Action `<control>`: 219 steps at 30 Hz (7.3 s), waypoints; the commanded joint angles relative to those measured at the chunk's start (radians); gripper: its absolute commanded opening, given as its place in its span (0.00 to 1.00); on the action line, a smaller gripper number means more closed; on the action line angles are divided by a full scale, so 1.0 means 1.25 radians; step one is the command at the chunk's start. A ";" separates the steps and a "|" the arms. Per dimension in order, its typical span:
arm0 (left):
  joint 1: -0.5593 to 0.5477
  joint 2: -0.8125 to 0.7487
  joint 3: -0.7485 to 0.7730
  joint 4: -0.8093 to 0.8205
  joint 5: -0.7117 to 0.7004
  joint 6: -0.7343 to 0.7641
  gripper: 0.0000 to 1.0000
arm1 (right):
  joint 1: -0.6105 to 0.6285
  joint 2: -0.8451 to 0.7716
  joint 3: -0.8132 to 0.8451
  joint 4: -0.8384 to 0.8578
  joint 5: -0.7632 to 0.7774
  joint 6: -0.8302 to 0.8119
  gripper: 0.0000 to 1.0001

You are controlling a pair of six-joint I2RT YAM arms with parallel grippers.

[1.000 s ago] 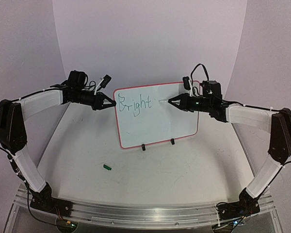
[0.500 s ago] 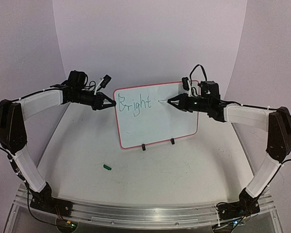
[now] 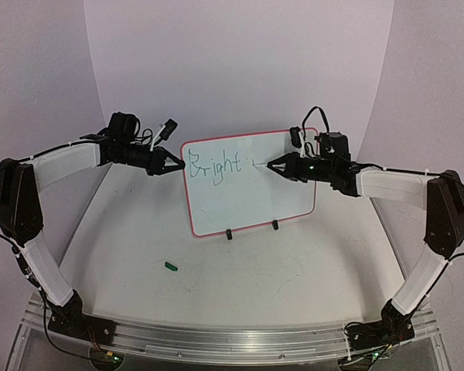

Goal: Write a sentence on the whiteboard

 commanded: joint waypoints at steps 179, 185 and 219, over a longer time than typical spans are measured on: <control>-0.020 -0.022 0.025 -0.057 -0.009 0.015 0.00 | -0.032 -0.083 -0.046 0.120 0.101 0.088 0.00; -0.020 -0.023 0.025 -0.057 -0.010 0.015 0.00 | -0.033 -0.088 -0.051 0.120 0.107 0.087 0.00; -0.028 -0.023 0.019 -0.058 -0.020 0.017 0.00 | -0.035 -0.212 -0.124 0.051 0.009 0.037 0.00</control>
